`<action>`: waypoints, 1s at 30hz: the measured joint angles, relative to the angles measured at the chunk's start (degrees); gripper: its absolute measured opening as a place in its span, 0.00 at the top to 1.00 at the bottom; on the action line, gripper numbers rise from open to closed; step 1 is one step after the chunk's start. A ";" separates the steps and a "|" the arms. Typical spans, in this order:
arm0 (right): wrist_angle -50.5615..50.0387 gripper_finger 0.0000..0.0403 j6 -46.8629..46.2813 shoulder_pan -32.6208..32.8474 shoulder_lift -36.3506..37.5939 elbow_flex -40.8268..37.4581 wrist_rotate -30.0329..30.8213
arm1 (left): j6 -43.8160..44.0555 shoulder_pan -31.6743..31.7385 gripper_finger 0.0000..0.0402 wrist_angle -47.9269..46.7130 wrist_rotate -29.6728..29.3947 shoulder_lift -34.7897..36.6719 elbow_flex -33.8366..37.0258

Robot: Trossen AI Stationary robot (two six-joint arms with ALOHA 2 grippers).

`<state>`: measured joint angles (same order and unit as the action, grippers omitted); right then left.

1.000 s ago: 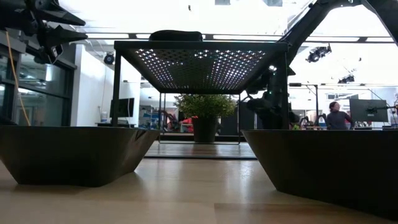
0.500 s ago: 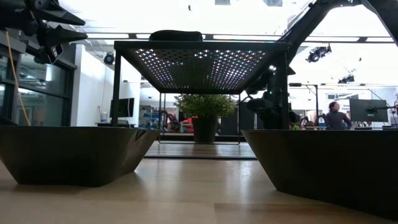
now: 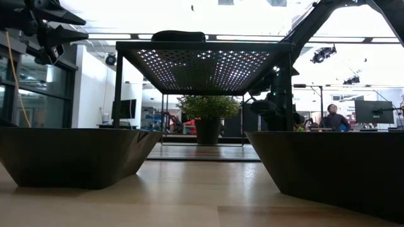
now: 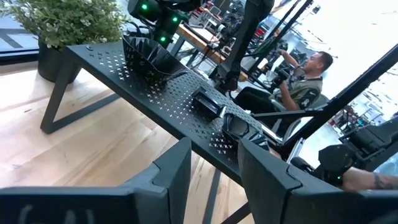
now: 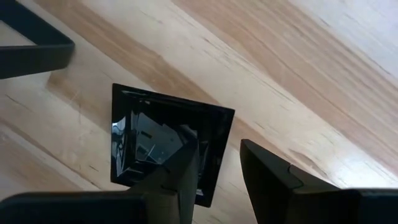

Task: Pick & Place Mini shaped plates
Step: Stack the square plate on top of the square plate on the shelf

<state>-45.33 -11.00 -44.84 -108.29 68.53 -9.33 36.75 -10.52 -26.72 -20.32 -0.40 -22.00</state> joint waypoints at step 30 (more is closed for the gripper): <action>-1.13 0.72 -0.82 0.00 -0.13 -0.02 -0.45 | -0.48 0.02 0.67 0.02 -0.09 0.00 0.00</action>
<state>-46.46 -11.82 -44.84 -108.42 68.51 -9.78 36.27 -10.50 -26.70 -20.40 -0.40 -22.00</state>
